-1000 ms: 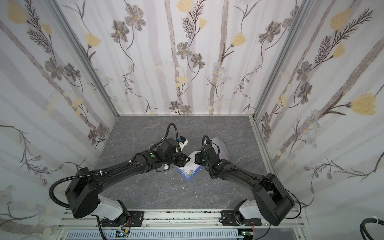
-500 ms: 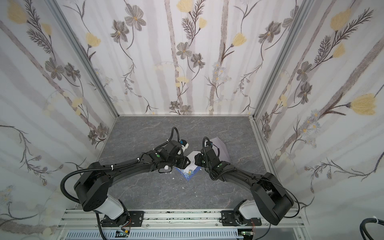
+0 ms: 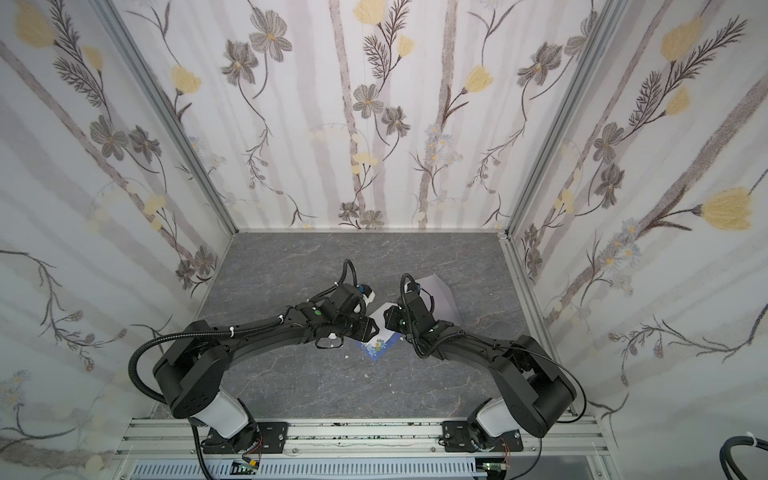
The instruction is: Place the letter into the envelope and seal it
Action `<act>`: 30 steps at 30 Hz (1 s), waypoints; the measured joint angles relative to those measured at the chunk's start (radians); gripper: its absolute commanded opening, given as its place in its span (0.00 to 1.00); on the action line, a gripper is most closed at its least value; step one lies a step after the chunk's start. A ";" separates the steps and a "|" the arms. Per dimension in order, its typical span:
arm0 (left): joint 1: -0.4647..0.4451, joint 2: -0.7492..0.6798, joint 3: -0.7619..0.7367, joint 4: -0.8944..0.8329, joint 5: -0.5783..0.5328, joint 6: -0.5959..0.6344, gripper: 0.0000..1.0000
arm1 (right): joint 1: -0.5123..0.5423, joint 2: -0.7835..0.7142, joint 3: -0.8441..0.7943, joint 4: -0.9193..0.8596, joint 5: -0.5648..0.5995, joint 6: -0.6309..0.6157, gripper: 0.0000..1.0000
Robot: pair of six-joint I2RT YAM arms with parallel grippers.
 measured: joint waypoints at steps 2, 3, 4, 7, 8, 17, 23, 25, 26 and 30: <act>0.000 0.002 0.000 0.000 0.006 0.000 0.50 | 0.002 0.008 0.005 0.002 -0.003 0.001 0.40; 0.000 0.002 0.000 0.000 0.012 0.000 0.50 | 0.004 0.012 0.010 0.004 -0.004 0.002 0.40; 0.001 0.002 0.000 0.000 0.014 0.000 0.50 | 0.006 0.016 0.012 0.009 -0.003 0.005 0.39; 0.001 0.003 0.001 0.000 0.026 -0.002 0.49 | 0.009 0.034 0.021 0.021 -0.007 0.008 0.36; 0.001 0.004 0.003 0.000 0.032 -0.004 0.49 | 0.010 0.041 0.022 0.024 -0.009 0.012 0.35; 0.005 -0.006 0.010 0.001 0.070 -0.008 0.50 | 0.013 0.080 0.021 0.034 -0.031 0.027 0.10; 0.097 -0.085 0.009 0.002 0.119 -0.024 0.51 | 0.008 0.083 0.008 0.038 -0.033 0.026 0.00; 0.145 -0.105 0.002 0.008 0.152 -0.031 0.51 | 0.003 0.083 0.006 0.039 -0.043 0.020 0.00; 0.163 -0.107 -0.002 0.010 0.167 -0.032 0.51 | 0.000 0.082 0.005 0.039 -0.048 0.012 0.00; 0.220 -0.095 -0.027 0.011 0.233 -0.053 0.51 | -0.016 0.059 -0.008 0.041 -0.068 -0.030 0.00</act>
